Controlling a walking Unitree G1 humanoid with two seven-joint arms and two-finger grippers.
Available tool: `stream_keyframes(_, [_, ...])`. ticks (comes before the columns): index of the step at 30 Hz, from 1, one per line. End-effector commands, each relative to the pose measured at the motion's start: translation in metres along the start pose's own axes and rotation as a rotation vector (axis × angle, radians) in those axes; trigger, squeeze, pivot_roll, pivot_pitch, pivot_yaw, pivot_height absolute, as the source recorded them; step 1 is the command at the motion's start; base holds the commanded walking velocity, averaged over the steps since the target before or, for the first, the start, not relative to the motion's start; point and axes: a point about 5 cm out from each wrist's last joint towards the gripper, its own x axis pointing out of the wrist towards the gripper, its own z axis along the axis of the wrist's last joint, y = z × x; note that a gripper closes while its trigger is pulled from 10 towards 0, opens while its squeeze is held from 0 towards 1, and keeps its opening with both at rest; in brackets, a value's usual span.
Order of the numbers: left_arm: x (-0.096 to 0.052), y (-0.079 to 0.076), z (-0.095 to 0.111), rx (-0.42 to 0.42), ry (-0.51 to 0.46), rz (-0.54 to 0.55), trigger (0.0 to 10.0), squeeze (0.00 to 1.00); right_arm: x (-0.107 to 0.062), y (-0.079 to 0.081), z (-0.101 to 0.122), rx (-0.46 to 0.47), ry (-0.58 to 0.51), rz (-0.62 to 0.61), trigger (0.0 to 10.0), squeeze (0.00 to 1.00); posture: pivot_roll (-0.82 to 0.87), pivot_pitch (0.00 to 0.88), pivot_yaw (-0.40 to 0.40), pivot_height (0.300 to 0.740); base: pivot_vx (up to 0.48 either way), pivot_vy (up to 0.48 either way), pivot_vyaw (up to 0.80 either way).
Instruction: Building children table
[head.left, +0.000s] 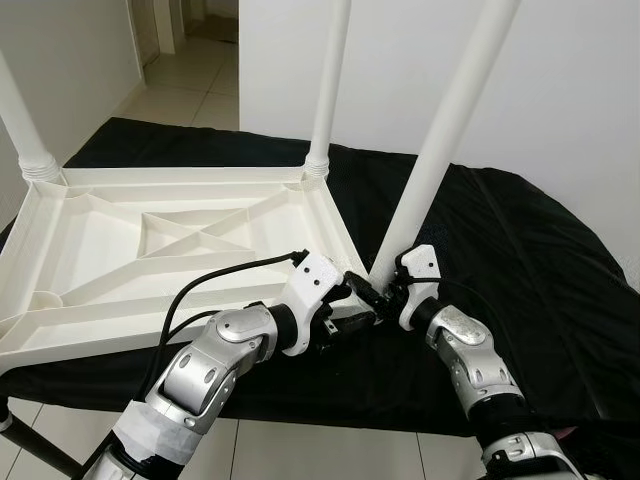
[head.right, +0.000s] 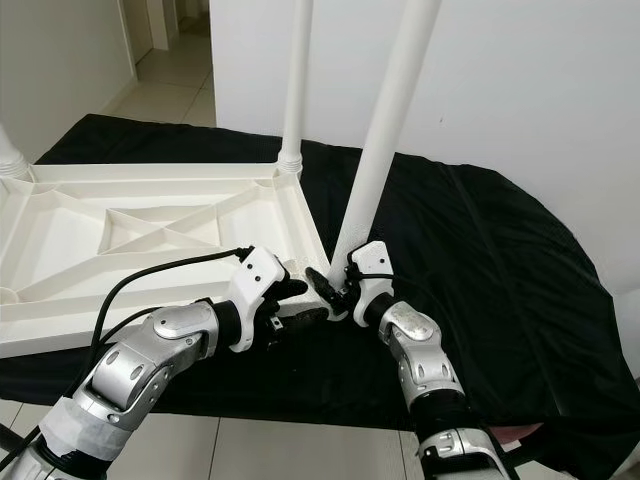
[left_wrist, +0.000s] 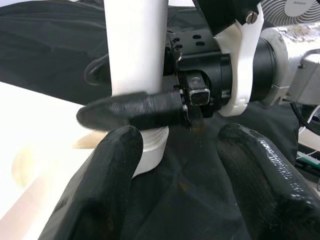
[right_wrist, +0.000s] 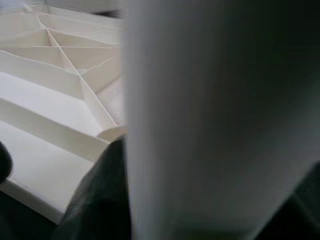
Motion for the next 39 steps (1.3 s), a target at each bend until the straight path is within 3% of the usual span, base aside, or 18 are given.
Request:
stream_keyframes(1, [0.000, -0.004, 0.000, 0.005, 0.010, -0.033, 10.0, 0.00, 0.000, 0.006, -0.014, 0.027, 0.055, 0.053, 0.0, 0.00, 0.03, 0.000, -0.111, 0.740, 0.000, 0.000, 0.00])
stream_keyframes(11, [-0.001, -0.005, 0.000, 0.007, 0.015, -0.043, 10.0, 0.00, -0.004, 0.002, -0.018, 0.047, 0.047, 0.050, 0.0, 0.00, 0.02, 0.000, -0.102, 0.740, 0.000, 0.000, 0.00])
stream_keyframes(12, [0.000, -0.004, 0.000, 0.007, 0.016, -0.041, 10.0, 0.00, -0.005, 0.001, -0.018, 0.048, 0.050, 0.026, 10.0, 0.00, 0.02, 0.000, -0.102, 0.740, 0.000, 0.000, 0.00])
stream_keyframes(22, [0.001, -0.004, -0.001, 0.009, 0.017, -0.040, 10.0, 0.00, 0.000, 0.002, -0.023, 0.032, 0.095, -0.152, 10.0, 0.00, 0.02, 0.000, -0.100, 0.740, 0.000, 0.000, 0.00])
stream_keyframes(25, [0.002, -0.003, 0.000, 0.012, 0.014, -0.039, 10.0, 0.00, 0.002, 0.005, -0.020, 0.050, 0.076, -0.282, 10.0, 0.00, 0.02, 0.000, -0.102, 0.740, 0.000, 0.000, 0.00])
stream_keyframes(28, [0.002, -0.003, 0.000, 0.012, 0.013, -0.040, 10.0, 0.00, 0.002, 0.006, -0.018, 0.065, 0.054, -0.321, 10.0, 0.00, 0.02, 0.000, -0.104, 0.740, 0.000, 0.000, 0.00])
stream_keyframes(33, [0.002, -0.001, 0.001, 0.014, 0.008, -0.033, 10.0, 0.00, -0.004, 0.005, -0.014, 0.125, 0.043, -0.575, 10.0, 0.00, 0.02, 0.000, -0.113, 0.740, 0.000, 0.000, 0.00])
stream_keyframes(39, [0.002, -0.001, 0.001, 0.014, 0.006, -0.027, 10.0, 0.00, -0.008, 0.015, -0.013, 0.081, 0.058, -0.726, 10.0, 0.00, 0.02, 0.000, -0.119, 0.740, 0.000, 0.000, 0.00])
